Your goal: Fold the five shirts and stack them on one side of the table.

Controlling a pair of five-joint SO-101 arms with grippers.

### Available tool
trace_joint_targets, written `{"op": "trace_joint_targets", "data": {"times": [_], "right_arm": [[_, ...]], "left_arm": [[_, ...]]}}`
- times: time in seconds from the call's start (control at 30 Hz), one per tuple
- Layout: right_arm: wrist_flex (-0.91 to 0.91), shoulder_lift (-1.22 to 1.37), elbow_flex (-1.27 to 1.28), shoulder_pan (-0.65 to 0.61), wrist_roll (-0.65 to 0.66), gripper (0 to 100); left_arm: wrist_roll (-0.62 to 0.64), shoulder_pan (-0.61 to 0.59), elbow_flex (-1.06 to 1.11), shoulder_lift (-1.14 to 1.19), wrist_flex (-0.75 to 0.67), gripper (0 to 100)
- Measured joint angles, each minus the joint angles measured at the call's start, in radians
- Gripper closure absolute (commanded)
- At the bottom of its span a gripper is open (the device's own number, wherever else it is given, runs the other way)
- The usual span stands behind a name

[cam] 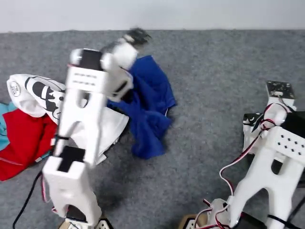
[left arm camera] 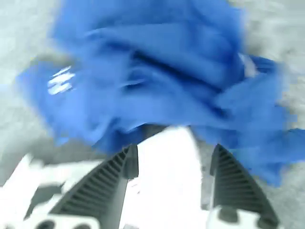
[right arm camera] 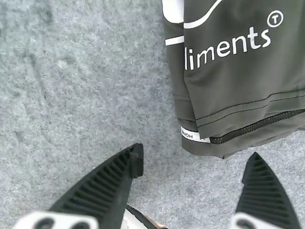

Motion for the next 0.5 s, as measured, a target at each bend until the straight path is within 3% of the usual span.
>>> {"op": "trace_joint_targets", "data": {"times": [0.23,0.4,0.5], "right_arm": [[-0.029,0.0,0.0,-0.037,0.0,66.0],[-0.032,0.0,0.0,-0.196,0.0,66.0],[-0.032,0.0,0.0,-0.327,0.012,66.0]], "left_arm": [[0.014,-0.112,0.259,-0.005,-0.035,75],[0.018,-0.259,0.497,0.037,-0.229,75],[0.017,-0.4,0.531,0.103,-0.278,75]]}}
